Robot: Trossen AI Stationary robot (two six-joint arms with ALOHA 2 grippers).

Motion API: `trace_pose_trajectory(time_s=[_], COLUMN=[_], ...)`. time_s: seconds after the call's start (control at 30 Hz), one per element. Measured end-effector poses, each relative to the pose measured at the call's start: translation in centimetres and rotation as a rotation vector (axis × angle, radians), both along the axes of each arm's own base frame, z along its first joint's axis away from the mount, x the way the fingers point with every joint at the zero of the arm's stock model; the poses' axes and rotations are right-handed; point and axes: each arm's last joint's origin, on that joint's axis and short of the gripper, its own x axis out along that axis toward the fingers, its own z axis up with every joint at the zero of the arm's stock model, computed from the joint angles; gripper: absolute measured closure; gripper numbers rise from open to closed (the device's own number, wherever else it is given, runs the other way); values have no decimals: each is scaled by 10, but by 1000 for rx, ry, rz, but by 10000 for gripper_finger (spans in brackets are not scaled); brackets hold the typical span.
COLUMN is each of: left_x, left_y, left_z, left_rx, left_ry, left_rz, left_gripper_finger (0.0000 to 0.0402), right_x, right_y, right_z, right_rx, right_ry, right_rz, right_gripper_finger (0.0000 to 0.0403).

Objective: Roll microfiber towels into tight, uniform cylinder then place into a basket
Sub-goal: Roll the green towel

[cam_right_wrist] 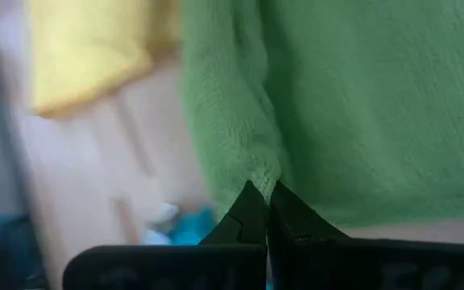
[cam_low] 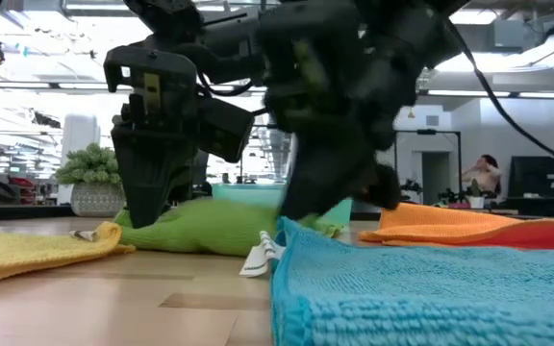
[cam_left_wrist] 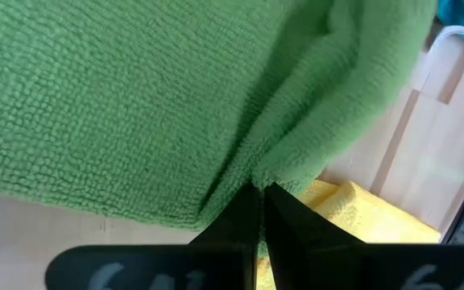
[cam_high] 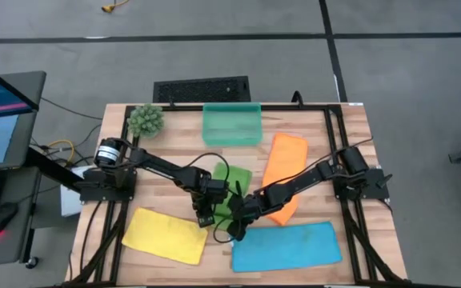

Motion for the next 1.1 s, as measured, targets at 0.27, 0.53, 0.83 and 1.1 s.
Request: trace_pose_trajectory(time_s=[0.27,0.53,0.83,1.1], left_x=[0,-1,-1,-1], left_y=[0,1,1,1], left_z=[0,-1,-1,-1], left_rx=[25,34,38,43], left_ry=[5,13,19,16], left_rz=[13,21,32,29], left_gripper_finger=[401,401,401,401], right_x=[-2,-2,-1,-8], right_y=[-2,-4,-11,-14], right_z=[-1,-1,1,16], right_rx=[-1,-7,1,-31], right_ry=[30,29,34,47], right_rz=[-3,7,-7,-14], right_gripper_finger=[393,339,259,251])
